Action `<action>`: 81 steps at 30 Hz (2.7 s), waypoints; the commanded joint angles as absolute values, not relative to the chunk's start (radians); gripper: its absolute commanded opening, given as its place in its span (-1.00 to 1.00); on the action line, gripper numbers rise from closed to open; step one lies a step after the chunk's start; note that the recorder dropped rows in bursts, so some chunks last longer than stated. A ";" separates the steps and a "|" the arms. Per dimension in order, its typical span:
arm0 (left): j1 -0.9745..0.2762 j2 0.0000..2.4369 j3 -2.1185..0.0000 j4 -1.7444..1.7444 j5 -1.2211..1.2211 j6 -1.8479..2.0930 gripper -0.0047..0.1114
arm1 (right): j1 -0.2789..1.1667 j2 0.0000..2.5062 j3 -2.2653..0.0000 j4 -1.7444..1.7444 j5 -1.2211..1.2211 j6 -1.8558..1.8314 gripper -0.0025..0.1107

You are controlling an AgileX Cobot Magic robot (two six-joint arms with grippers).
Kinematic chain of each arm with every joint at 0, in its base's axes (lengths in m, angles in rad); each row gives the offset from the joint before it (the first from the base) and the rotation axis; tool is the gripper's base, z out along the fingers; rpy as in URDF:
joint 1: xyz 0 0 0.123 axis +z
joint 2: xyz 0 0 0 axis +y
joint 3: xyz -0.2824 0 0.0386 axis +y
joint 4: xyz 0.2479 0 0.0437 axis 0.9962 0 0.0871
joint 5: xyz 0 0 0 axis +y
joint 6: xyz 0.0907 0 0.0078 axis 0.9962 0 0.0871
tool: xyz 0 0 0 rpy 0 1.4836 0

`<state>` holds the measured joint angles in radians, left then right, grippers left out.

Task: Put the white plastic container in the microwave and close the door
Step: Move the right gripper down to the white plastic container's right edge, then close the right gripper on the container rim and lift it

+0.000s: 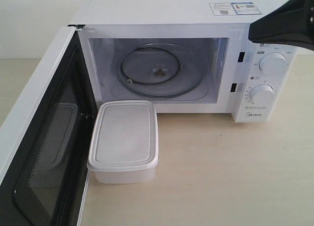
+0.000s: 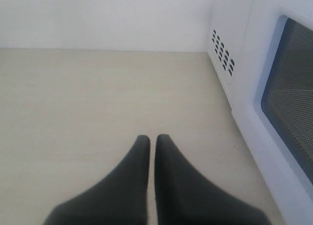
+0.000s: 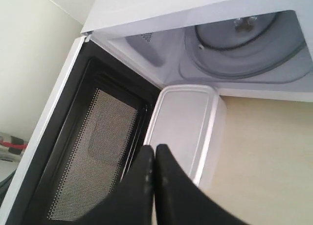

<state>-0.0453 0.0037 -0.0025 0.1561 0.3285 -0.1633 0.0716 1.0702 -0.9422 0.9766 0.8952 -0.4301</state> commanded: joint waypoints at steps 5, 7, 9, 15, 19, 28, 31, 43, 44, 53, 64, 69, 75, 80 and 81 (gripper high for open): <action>-0.041 0.000 0.000 0.154 0.315 -0.167 -0.84 | 0.069 1.271 -0.801 1.457 1.001 -0.876 -0.96; -0.041 0.000 0.000 0.154 0.315 -0.167 -0.84 | 0.069 1.316 -0.756 1.527 0.985 -0.970 -0.96; -0.041 0.000 0.000 0.154 0.315 -0.167 -0.84 | 0.069 1.377 -0.723 1.573 0.983 -1.055 -0.96; -0.041 0.000 0.000 0.154 0.315 -0.167 -0.84 | 0.093 1.583 -0.711 1.639 0.991 -1.186 -0.87; -0.041 0.000 0.000 0.154 0.315 -0.167 -0.84 | 0.155 1.719 -0.713 1.744 1.038 -1.318 -0.58; -0.041 0.000 0.000 0.154 0.315 -0.167 -0.84 | 0.232 1.930 -0.839 1.744 1.042 -1.363 -0.19; -0.041 0.000 0.000 0.154 0.315 -0.167 -0.84 | 0.243 1.973 -0.875 1.744 1.009 -1.363 -0.19; -0.041 0.000 0.000 0.154 0.315 -0.167 -0.84 | 0.272 2.077 -0.970 1.744 0.982 -1.356 -0.19; -0.041 0.000 0.000 0.154 0.315 -0.167 -0.84 | 0.283 2.087 -0.986 1.744 0.972 -1.342 -0.19; -0.041 0.000 0.000 0.154 0.315 -0.167 -0.84 | 0.333 2.127 -1.011 1.744 0.883 -1.323 -0.20; -0.041 0.000 0.000 0.154 0.315 -0.167 -0.84 | 0.341 2.127 -1.011 1.744 0.880 -1.337 -0.96; -0.041 0.000 0.000 0.154 0.315 -0.167 -0.84 | 0.341 2.098 -0.988 1.744 0.852 -1.315 -0.96; -0.041 0.000 0.000 0.154 0.315 -0.167 -0.84 | 0.341 1.973 -0.914 1.744 0.759 -1.317 -0.96; -0.041 0.000 0.000 0.154 0.315 -0.167 -0.84 | 0.341 1.863 -0.845 1.744 0.720 -1.310 -0.96; -0.041 0.000 0.000 0.154 0.315 -0.167 -0.84 | 0.341 1.846 -0.830 1.744 0.717 -1.305 -0.96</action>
